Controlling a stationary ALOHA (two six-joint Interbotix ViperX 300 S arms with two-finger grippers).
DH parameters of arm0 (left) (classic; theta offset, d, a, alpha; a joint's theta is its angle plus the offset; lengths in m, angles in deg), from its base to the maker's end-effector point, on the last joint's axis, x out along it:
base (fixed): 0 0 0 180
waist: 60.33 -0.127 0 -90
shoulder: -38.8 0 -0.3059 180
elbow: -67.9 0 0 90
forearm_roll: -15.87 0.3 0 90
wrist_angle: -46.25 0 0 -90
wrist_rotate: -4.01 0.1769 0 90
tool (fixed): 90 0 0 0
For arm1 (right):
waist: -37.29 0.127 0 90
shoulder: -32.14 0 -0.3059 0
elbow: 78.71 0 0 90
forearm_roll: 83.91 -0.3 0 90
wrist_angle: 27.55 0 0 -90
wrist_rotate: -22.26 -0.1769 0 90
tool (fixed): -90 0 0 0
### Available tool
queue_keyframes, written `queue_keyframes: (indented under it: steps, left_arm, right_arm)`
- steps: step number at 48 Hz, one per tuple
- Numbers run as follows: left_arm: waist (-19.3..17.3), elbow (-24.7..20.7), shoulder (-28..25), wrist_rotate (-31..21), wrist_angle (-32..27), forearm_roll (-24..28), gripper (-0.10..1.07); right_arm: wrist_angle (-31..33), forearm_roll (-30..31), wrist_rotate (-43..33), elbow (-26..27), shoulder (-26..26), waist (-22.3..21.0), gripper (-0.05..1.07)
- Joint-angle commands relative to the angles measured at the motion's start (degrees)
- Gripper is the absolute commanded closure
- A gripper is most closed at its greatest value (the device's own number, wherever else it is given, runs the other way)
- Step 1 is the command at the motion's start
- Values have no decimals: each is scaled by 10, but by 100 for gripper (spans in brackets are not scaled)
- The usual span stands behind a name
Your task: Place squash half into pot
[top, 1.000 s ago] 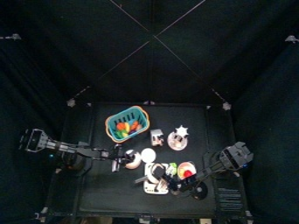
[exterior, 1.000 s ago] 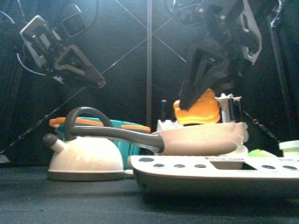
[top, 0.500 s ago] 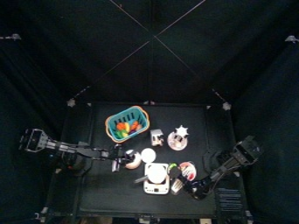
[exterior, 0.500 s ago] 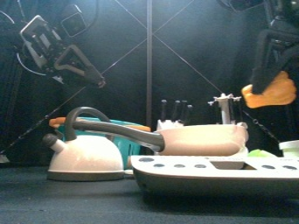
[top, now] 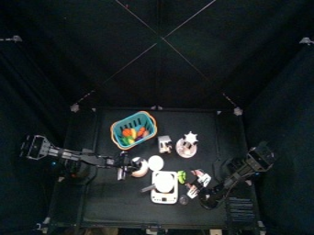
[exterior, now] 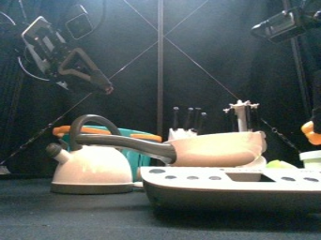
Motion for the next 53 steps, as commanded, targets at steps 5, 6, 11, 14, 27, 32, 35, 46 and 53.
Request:
queue_keyframes:
  steps: [5, 6, 11, 14, 27, 32, 35, 46, 53]
  left_arm:
    - [-1, -5, 4, 0, 3, -1, 39]
    - [-1, -5, 4, 0, 3, 0, 39]
    - [-1, -6, 4, 0, 2, -1, 39]
    - [-1, -5, 4, 0, 2, -1, 39]
    - [-1, -5, 4, 0, 2, -1, 39]
    - [-1, -5, 4, 0, 2, -1, 39]
    - [-1, -5, 4, 0, 2, -1, 39]
    - [-1, -5, 4, 0, 2, 0, 39]
    - [-1, -5, 4, 0, 2, -1, 39]
  right_arm:
    - [4, -16, -35, -20, 16, -2, 44]
    - [4, -16, -44, -25, 16, -2, 42]
    - [-1, -15, -69, -35, 18, 2, 38]
    - [-7, -14, -83, -40, 18, 4, 35]
    - [-13, -11, -87, -40, 18, 8, 31]
    - [-13, -7, -87, -40, 20, 8, 28]
    - [-13, -4, -86, -40, 22, 8, 26]
    - [-12, -4, -85, -38, 30, 9, 24]
    - [-11, -3, -84, -33, 37, 11, 24]
